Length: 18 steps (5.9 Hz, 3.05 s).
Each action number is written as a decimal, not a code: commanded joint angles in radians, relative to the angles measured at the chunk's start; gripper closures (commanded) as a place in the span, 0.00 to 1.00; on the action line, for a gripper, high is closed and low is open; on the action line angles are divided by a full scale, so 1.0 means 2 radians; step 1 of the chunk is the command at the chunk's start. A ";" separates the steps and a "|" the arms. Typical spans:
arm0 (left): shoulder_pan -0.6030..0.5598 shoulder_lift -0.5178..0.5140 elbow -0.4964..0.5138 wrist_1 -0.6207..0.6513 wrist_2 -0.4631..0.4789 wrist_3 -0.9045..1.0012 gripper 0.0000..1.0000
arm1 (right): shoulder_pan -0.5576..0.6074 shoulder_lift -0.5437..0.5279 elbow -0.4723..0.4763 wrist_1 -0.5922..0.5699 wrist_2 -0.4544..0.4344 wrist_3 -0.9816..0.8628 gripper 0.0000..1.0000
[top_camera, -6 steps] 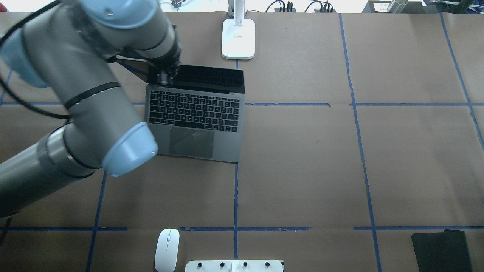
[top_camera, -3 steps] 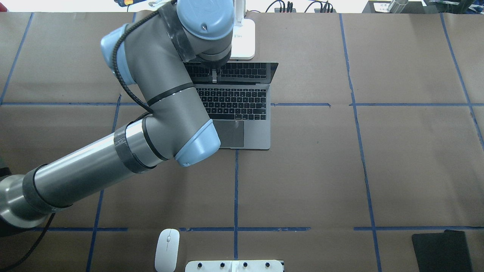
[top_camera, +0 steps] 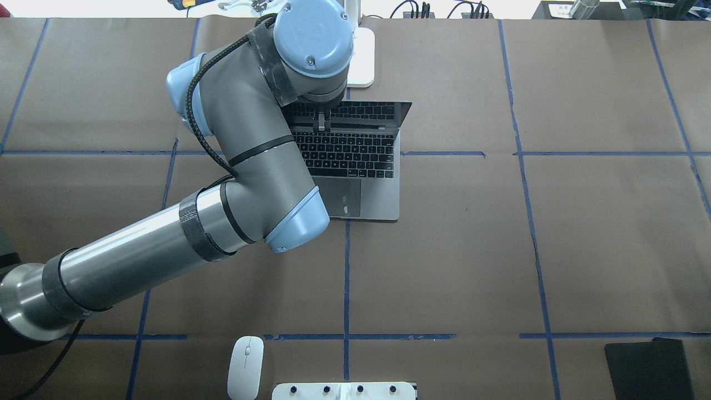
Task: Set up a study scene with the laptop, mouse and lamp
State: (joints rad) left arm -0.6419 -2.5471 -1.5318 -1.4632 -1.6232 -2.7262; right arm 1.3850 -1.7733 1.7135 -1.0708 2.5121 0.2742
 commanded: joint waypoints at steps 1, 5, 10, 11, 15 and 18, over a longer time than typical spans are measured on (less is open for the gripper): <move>0.000 0.005 0.000 0.002 0.000 -0.021 0.92 | -0.001 0.000 0.000 -0.001 -0.001 0.009 0.00; -0.001 0.019 -0.007 0.001 -0.002 -0.019 0.03 | -0.006 0.000 0.000 -0.001 -0.003 0.009 0.00; -0.010 0.210 -0.308 0.066 -0.067 0.223 0.00 | -0.263 -0.009 0.109 0.095 -0.177 0.422 0.01; -0.011 0.218 -0.311 0.066 -0.070 0.239 0.00 | -0.309 -0.055 0.142 0.095 -0.213 0.422 0.01; -0.020 0.221 -0.310 0.065 -0.070 0.239 0.00 | -0.336 -0.176 0.093 0.280 -0.180 0.519 0.13; -0.027 0.221 -0.311 0.065 -0.070 0.239 0.00 | -0.387 -0.199 0.078 0.296 -0.177 0.523 0.05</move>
State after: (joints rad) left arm -0.6901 -2.1046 -2.1533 -1.3330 -1.7625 -2.2473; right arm 0.6473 -2.1562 1.8783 -0.4835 2.1563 1.3167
